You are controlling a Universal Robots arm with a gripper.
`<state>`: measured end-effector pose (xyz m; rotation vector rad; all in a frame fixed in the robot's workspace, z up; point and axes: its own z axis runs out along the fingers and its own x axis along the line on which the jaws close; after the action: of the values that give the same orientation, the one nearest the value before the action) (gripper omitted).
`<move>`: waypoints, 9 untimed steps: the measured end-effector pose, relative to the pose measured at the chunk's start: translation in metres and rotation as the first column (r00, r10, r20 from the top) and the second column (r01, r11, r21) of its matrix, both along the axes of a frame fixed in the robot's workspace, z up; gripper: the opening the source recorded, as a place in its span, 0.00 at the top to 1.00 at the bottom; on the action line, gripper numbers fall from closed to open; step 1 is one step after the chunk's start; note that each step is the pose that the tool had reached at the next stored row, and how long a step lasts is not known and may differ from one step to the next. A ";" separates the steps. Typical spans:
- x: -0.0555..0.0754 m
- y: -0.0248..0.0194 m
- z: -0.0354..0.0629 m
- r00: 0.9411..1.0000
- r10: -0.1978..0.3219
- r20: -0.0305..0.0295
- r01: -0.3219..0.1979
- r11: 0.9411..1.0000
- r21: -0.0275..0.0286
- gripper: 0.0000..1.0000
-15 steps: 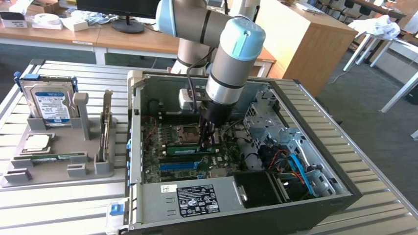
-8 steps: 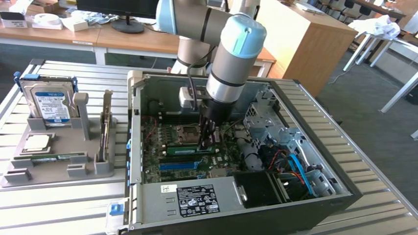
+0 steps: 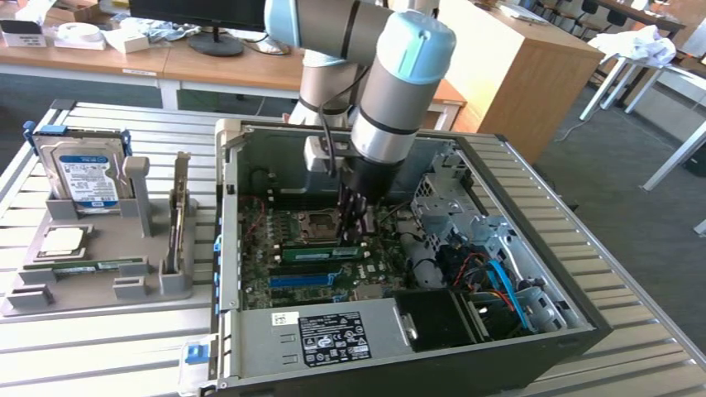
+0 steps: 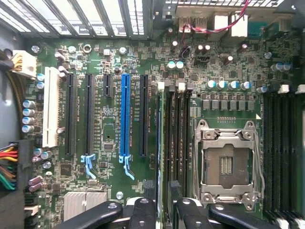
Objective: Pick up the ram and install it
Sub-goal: 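Insert the ram into the slot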
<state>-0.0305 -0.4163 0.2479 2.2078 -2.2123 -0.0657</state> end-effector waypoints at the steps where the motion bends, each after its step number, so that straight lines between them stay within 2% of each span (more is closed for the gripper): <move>1: 0.000 0.0000 0.0021 1.000 0.000 0.000 0.000 1.000 0.000 0.75; 9: 0.000 0.0000 0.0160 1.000 0.000 0.000 0.000 1.000 0.000 0.75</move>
<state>-0.0305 -0.4163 0.2639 2.2077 -2.2123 -0.0656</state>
